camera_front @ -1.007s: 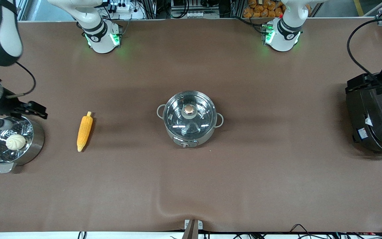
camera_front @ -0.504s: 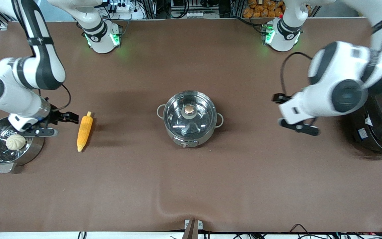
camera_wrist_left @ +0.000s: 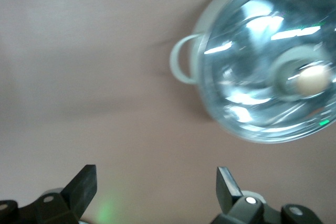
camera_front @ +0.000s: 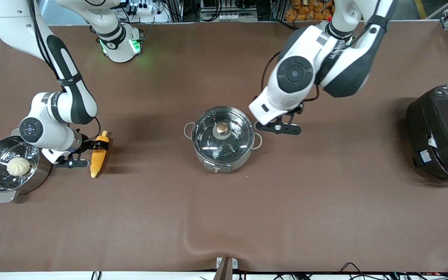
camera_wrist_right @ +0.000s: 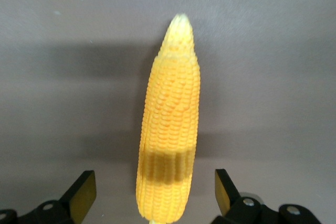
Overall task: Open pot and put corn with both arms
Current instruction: 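Reach the right gripper to the corn while the left gripper reaches the lid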
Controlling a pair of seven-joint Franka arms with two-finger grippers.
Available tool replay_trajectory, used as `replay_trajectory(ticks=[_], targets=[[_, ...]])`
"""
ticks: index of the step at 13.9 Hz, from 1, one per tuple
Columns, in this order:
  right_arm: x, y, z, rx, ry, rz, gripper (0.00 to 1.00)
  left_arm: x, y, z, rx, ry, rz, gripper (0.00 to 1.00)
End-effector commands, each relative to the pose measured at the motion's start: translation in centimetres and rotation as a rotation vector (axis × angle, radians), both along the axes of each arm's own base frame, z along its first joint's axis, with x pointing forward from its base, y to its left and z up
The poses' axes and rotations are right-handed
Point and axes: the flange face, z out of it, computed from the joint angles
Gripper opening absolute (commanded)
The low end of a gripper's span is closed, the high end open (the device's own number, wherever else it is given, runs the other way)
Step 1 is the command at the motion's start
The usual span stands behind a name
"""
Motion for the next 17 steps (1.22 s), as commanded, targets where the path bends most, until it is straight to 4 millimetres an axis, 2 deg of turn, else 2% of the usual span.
replay_trajectory(ticks=[1,2,3,5,8,10,11,12,13,17], targets=[[-0.1,-0.5,-2.1,0.006,0.001,-0.033,1.0,-1.3,-5.4,-1.4,-0.044,-0.056,0.099,1.0],[-0.2,-0.6,-3.7,0.025,0.0,-0.069,1.0,-1.8,-7.0,-2.3,-0.054,-0.074,0.122,1.0],[-0.2,-0.8,-4.3,0.064,0.001,-0.134,1.0,-2.1,-8.4,-3.2,-0.071,-0.094,0.143,1.0],[-0.1,-0.5,-4.2,0.087,0.002,-0.149,0.99,-2.4,-10.5,-4.9,-0.102,-0.127,0.208,1.0],[0.9,-0.2,-3.1,0.075,-0.017,-0.107,0.51,-4.0,-12.7,-7.1,-0.069,-0.157,0.172,1.0],[1.0,0.0,-2.6,0.051,-0.011,-0.064,0.17,-4.8,-13.6,-9.4,-0.028,-0.167,0.134,1.0],[1.3,0.2,-2.1,0.043,-0.01,-0.047,0.05,-5.0,-14.0,-10.0,-0.017,-0.179,0.132,1.0],[1.8,0.3,-1.1,0.036,-0.005,-0.032,0.0,-4.7,-14.1,-10.2,-0.014,-0.209,0.149,1.0],[2.4,1.2,0.4,0.028,0.006,-0.002,0.0,-4.5,-14.0,-10.6,0.004,-0.232,0.154,1.0],[6.7,4.3,10.5,0.022,0.066,0.065,0.0,-4.1,-13.9,-10.9,0.017,-0.267,0.144,1.0]])
